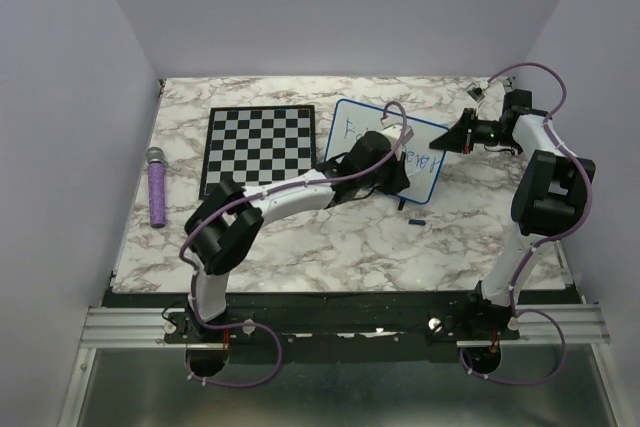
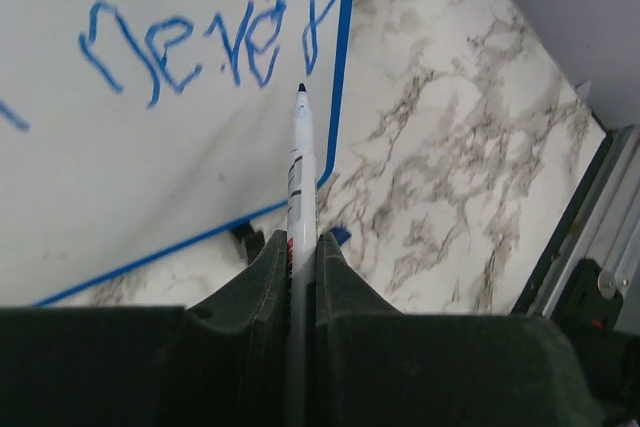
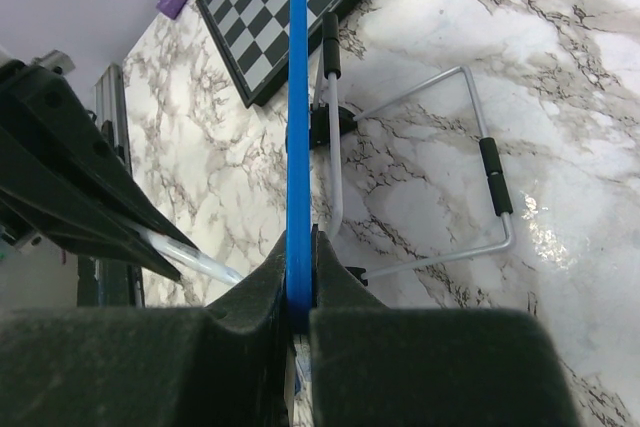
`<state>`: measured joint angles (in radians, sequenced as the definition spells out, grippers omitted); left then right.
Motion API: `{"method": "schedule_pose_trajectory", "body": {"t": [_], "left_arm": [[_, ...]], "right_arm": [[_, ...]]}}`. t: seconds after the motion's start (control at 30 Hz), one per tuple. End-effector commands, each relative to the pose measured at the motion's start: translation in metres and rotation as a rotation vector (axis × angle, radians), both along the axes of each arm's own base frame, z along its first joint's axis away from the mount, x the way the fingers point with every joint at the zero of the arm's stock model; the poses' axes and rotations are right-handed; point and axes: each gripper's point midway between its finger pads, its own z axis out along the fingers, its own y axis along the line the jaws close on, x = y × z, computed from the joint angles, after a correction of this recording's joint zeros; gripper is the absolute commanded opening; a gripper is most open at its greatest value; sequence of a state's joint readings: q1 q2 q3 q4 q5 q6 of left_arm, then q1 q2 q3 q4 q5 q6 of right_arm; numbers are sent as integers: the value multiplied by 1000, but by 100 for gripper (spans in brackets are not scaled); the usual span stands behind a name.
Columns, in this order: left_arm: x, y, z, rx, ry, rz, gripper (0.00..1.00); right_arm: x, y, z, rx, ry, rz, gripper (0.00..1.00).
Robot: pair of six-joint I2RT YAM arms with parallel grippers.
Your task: Write a sentence on the whiteboard
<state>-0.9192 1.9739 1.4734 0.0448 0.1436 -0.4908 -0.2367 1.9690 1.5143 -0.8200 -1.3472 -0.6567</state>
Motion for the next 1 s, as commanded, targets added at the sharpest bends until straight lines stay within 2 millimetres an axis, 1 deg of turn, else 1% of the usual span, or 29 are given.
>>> {"method": "schedule_pose_trajectory", "body": {"t": [0.0, 0.03, 0.07, 0.1, 0.13, 0.17, 0.2, 0.23, 0.27, 0.3, 0.33, 0.37, 0.43, 0.47, 0.5, 0.53, 0.57, 0.63, 0.8, 0.97], "left_arm": [[-18, 36, 28, -14, -95, -23, 0], [-17, 49, 42, -28, -122, -2, 0], [-20, 64, 29, 0, -111, 5, 0], [-20, 73, 31, 0, -114, 15, 0], [-14, 92, 47, -28, -134, 43, 0], [-15, 107, 36, -13, -117, 56, 0], [-11, 121, 37, -19, -118, 77, 0], [-10, 136, 52, -47, -142, 97, 0], [0, 160, 43, -39, -122, 132, 0], [4, 173, 44, -38, -122, 157, 0], [5, 185, 54, -50, -143, 177, 0], [14, 207, 48, -33, -132, 222, 0], [17, 226, 55, -34, -149, 261, 0], [17, 234, 48, -25, -136, 278, 0], [22, 246, 47, -28, -135, 307, 0], [23, 251, 47, -35, -134, 319, 0], [23, 255, 43, -42, -136, 327, 0], [24, 259, 38, -45, -137, 329, 0], [23, 251, 26, -79, -149, 287, 0], [24, 244, 11, -96, -134, 259, 0]], "right_arm": [[4, -2, 8, -47, -68, 5, 0], [4, -1, 8, -47, -66, 7, 1], [4, -2, 9, -46, -71, 6, 0], [5, -2, 8, -46, -69, 6, 1], [5, -1, 7, -47, -68, 7, 0], [4, -2, 8, -45, -66, 6, 1], [4, -2, 8, -46, -69, 8, 1], [4, -1, 7, -48, -69, 9, 1], [4, -1, 8, -46, -68, 9, 0], [5, -1, 7, -48, -69, 9, 1], [4, -2, 7, -46, -66, 8, 1], [5, -2, 7, -44, -66, 8, 1], [5, -1, 6, -46, -61, 9, 1], [5, -1, 7, -46, -66, 10, 1], [5, -2, 6, -46, -63, 9, 1], [5, -1, 6, -45, -65, 10, 1], [5, -1, 7, -45, -63, 9, 1], [5, -1, 6, -46, -65, 10, 1], [5, -1, 6, -44, -65, 11, 1], [5, -1, 6, -45, -63, 14, 1]]}}
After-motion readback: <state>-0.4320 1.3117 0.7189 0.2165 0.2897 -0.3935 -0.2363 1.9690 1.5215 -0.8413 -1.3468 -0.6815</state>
